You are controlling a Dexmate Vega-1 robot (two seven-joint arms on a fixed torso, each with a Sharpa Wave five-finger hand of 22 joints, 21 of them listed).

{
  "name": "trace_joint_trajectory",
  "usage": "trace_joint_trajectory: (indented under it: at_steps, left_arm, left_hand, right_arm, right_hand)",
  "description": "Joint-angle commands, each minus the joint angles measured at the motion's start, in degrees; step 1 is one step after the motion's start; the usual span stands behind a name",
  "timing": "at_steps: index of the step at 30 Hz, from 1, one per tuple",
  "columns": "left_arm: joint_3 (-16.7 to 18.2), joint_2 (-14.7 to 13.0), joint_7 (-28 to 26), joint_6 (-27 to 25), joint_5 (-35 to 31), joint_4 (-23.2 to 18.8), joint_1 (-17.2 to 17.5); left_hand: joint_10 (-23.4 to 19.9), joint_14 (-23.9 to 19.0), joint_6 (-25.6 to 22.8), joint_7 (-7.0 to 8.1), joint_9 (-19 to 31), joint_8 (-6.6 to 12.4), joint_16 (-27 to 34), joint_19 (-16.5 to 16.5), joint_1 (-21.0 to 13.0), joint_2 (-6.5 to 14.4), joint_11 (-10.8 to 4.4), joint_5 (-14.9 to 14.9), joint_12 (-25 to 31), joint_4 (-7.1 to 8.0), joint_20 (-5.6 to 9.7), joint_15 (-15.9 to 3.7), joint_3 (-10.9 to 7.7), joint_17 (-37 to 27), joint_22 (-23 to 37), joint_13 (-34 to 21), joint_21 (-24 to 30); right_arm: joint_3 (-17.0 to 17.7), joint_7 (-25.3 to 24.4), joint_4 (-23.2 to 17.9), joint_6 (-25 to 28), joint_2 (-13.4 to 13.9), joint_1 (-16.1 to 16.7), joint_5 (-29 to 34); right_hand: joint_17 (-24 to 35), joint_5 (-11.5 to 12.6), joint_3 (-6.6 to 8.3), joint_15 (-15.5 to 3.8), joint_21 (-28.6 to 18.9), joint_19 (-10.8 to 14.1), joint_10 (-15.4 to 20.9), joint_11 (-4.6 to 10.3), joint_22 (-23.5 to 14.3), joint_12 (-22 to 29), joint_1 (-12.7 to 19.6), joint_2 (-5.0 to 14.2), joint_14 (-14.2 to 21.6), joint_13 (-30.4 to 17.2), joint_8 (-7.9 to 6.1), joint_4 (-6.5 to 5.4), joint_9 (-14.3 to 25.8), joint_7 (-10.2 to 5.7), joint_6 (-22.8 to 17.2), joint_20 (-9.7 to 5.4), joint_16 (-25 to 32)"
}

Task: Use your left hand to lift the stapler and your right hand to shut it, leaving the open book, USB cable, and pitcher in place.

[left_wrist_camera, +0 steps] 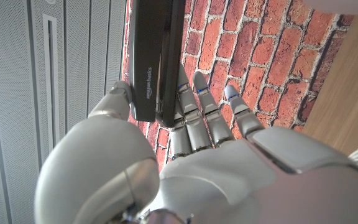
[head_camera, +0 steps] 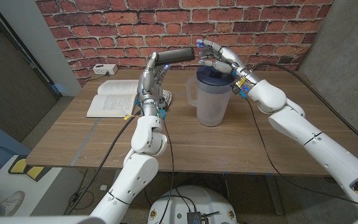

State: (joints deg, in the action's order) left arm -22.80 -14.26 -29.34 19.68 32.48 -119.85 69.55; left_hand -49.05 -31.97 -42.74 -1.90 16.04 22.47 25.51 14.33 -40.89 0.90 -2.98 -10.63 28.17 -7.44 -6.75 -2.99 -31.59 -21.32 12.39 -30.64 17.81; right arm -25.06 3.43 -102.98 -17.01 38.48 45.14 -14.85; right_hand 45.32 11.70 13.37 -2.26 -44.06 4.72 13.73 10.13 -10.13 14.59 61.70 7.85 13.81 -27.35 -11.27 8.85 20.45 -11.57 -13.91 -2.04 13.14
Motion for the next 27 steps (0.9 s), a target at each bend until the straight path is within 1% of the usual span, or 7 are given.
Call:
trace_joint_trajectory:
  at_steps: [1, 9, 12, 17, 27]
  left_arm:
    - [1.8, -0.2, -3.2, -1.2, 1.9, -3.0, 3.5]
    - [2.2, -0.1, -4.5, -1.5, 2.8, -3.9, 5.1]
    - [2.4, 0.0, -5.0, -1.5, 3.0, -4.4, 5.6]
    - [2.9, -0.8, -5.0, -2.0, 3.4, -5.0, 6.3]
    - [3.4, -0.9, -4.9, -1.4, 4.1, -5.0, 7.1]
  left_hand:
    - [-9.7, -0.9, -4.4, 3.64, 0.3, -0.07, 0.6, 0.2, -11.3, 10.3, -9.01, 0.1, 0.4, -0.39, 0.55, -10.03, -0.12, -0.4, 0.3, -0.6, 0.4]
    - [-9.9, -1.0, -4.4, 3.30, 0.3, -0.37, 0.5, 0.2, -11.7, 10.2, -8.65, 0.2, 0.6, -0.51, 0.48, -10.10, -0.20, -0.6, 0.3, -0.5, 0.5]
    - [-9.9, -1.1, -4.3, 2.92, 0.2, -0.53, 0.6, 0.2, -11.8, 10.3, -8.67, 0.3, 0.6, -0.43, 0.43, -9.94, -0.24, -0.7, 0.3, -0.3, 0.6]
    - [-9.5, -1.1, -3.8, 2.99, 0.2, -0.92, 0.4, 0.2, -12.0, 10.2, -8.87, 0.4, 0.5, -0.42, 0.43, -9.95, -0.30, -0.7, 0.3, -0.3, 0.7]
    - [-9.7, -1.0, -4.0, 3.03, 0.1, -1.16, 0.3, 0.2, -12.0, 10.1, -8.80, 0.5, 0.6, -0.29, 0.36, -9.80, -0.25, -0.8, 0.4, -0.1, 0.8]
  right_arm:
    - [-0.3, -1.9, -1.3, 2.0, -0.4, 0.8, 0.6]
    - [-0.5, -2.2, -1.1, 2.2, -0.7, 0.7, 0.5]
    - [-0.6, -2.6, -1.4, 2.4, -0.7, 0.9, 0.7]
    - [-0.6, -3.0, -1.7, 2.4, -0.8, 1.2, 0.9]
    - [-0.9, -3.5, -2.0, 2.6, -1.0, 1.4, 1.3]
  right_hand:
    - [0.0, 0.1, 0.46, -10.85, 0.1, 0.3, 0.6, 0.04, -0.1, -0.1, 0.6, 0.10, 0.2, 0.0, -0.23, 0.07, 0.1, 0.06, 0.3, -0.56, 0.4]
    - [-0.2, 0.0, 0.33, -10.76, 0.4, 0.1, 0.3, 0.02, -0.1, -0.4, 0.7, -0.10, -0.2, 0.1, -0.27, 0.08, -0.1, 0.02, 0.4, -0.51, 0.3]
    - [-0.3, 0.0, 0.28, -10.77, 0.5, -0.1, 0.2, 0.12, -0.1, -0.6, 0.8, -0.16, -0.5, 0.1, -0.28, 0.08, -0.2, 0.00, 0.5, -0.45, 0.2]
    - [-0.4, 0.0, 0.25, -10.80, 0.6, -0.1, 0.1, 0.14, -0.1, -0.7, 0.9, -0.11, -0.7, 0.2, -0.31, 0.03, -0.4, -0.02, 0.6, -0.42, 0.2]
    - [-0.5, 0.0, 0.18, -10.77, 0.9, -0.2, 0.1, 0.12, -0.1, -0.9, 0.9, 0.03, -0.9, 0.2, -0.39, -0.11, -0.6, -0.05, 0.6, -0.35, 0.2]
